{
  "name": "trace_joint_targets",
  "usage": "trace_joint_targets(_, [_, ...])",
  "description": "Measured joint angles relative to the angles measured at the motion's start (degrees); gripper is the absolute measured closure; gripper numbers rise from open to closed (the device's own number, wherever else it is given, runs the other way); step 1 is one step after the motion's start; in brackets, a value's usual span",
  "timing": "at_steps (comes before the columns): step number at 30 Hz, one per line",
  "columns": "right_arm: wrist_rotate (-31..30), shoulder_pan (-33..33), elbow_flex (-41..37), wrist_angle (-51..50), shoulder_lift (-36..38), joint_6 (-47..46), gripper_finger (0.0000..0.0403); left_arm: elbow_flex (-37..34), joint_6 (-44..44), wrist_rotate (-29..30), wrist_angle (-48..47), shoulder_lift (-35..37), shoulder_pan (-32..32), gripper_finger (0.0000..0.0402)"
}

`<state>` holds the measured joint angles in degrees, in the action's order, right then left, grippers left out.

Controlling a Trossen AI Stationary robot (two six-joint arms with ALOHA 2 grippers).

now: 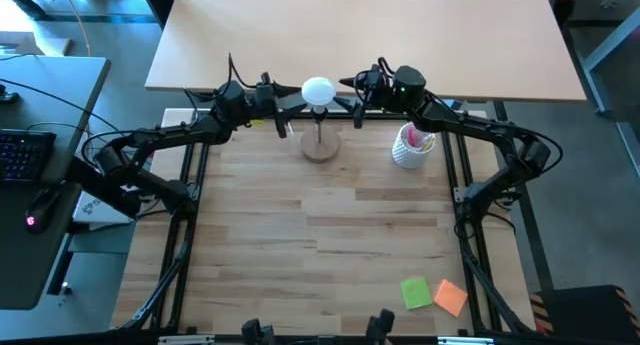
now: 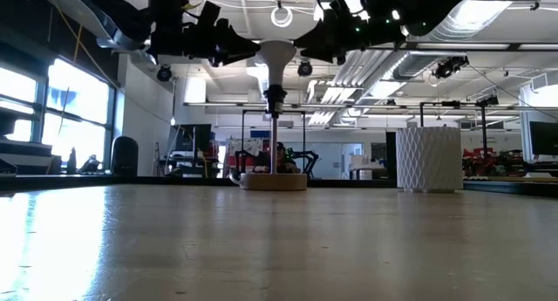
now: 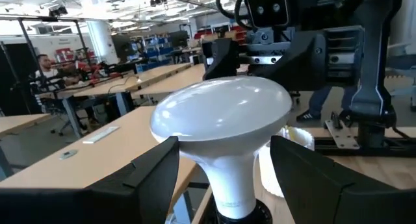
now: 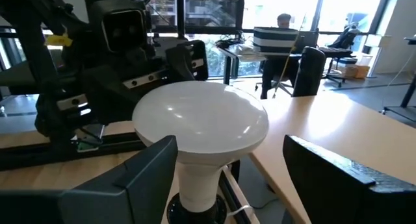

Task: Screw lightbulb
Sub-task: Remove the lightbulb from the lamp

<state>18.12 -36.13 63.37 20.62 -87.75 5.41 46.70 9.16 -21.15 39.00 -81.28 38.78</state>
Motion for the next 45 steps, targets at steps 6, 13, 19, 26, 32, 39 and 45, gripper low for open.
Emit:
trace_joint_targets(6, [-1.0, -0.5, 0.0, -0.2, 0.0, 0.0, 0.0124, 0.0, -0.1, 0.2, -0.4, 0.0, -1.8, 0.0167])
trace_joint_targets(13, [-2.2, -1.8, 0.0, -0.3, 0.0, -0.5, 0.0124, 0.0, -0.6, -1.5, -0.3, 0.0, -3.7, 0.0167])
trace_joint_targets(19, [-1.1, -2.9, 0.0, -0.3, -0.1, -1.5, 0.0124, 0.0, -0.1, -2.4, -0.1, 0.0, -6.0, 0.0167])
trace_joint_targets(26, [-4.4, -4.4, 0.0, -2.8, -0.1, -1.4, 0.0124, 0.0, 1.2, -1.1, -0.8, 0.0, -8.7, 0.0167])
trace_joint_targets(32, [3.8, -6.2, -0.5, -10.0, -0.1, 5.1, 0.0124, 0.0, 3.2, 0.8, -9.9, 1.0, -8.4, 0.0167])
trace_joint_targets(39, [9.4, -4.0, -5.1, -3.7, -1.6, 6.8, 0.0124, 0.0, 5.5, 10.8, -19.0, 1.0, -8.0, 0.0167])
trace_joint_targets(45, [8.9, -2.1, -5.2, 8.7, -7.8, 0.9, 0.0124, 0.0, 5.6, 17.5, -22.7, 1.0, -8.3, 0.017])
